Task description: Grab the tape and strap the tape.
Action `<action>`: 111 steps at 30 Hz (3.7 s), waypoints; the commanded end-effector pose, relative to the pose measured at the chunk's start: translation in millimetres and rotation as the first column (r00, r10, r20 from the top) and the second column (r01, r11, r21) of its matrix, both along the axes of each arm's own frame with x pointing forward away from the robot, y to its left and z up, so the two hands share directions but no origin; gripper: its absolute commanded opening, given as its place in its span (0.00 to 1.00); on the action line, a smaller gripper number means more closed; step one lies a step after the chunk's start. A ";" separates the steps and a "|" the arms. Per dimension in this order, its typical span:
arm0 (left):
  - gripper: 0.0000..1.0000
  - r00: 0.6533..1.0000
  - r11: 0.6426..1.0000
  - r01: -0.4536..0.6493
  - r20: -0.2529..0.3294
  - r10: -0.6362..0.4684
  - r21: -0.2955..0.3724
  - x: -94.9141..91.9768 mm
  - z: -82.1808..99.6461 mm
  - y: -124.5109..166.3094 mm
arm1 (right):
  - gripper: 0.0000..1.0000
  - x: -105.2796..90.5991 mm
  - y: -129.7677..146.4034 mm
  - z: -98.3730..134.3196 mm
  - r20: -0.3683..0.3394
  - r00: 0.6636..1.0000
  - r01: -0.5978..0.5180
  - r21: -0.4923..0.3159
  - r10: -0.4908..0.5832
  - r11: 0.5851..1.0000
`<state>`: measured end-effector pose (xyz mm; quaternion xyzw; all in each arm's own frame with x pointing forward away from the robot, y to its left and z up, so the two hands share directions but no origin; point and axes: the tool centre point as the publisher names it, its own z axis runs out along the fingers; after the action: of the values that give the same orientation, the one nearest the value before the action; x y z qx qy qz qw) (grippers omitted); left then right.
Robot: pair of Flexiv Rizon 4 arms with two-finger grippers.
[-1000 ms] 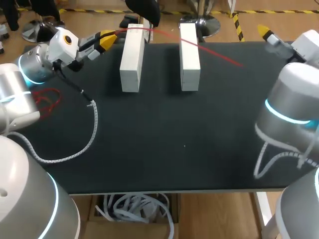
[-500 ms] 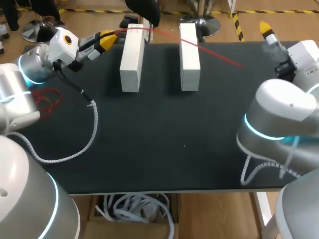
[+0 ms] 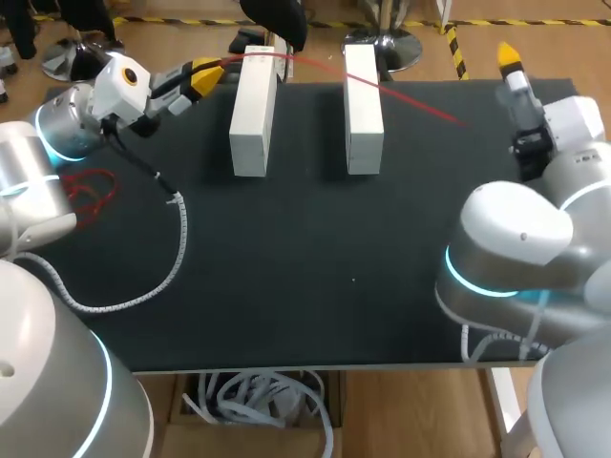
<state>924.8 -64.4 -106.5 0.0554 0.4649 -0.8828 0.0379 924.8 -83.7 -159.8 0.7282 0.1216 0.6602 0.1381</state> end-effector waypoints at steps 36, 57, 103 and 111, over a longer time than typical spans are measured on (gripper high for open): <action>0.00 1.000 1.000 0.000 0.002 0.000 -0.003 -0.1 -1.2 -0.1 | 1.00 -55.7 107.7 32.3 0.032 0.989 0.121 0.410 -0.147 0.904; 0.00 1.000 1.000 0.000 0.002 0.000 -0.003 -0.1 -1.2 -0.1 | 1.00 -25.3 128.2 45.1 0.061 0.985 0.117 0.459 -0.162 0.881; 0.00 1.000 1.000 0.000 0.002 0.000 -0.003 -0.1 -1.2 -0.1 | 0.45 -45.4 138.7 58.7 0.073 0.988 0.079 0.521 -0.137 0.850; 0.00 1.000 1.000 0.000 0.002 0.000 -0.003 -0.1 -1.2 -0.1 | 0.40 -49.1 135.2 55.7 0.063 0.987 0.092 0.519 -0.145 0.850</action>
<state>924.8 -64.4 -106.5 0.0554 0.4648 -0.8829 0.0379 877.5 50.9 -106.8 0.7084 -0.1103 0.6969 -0.0170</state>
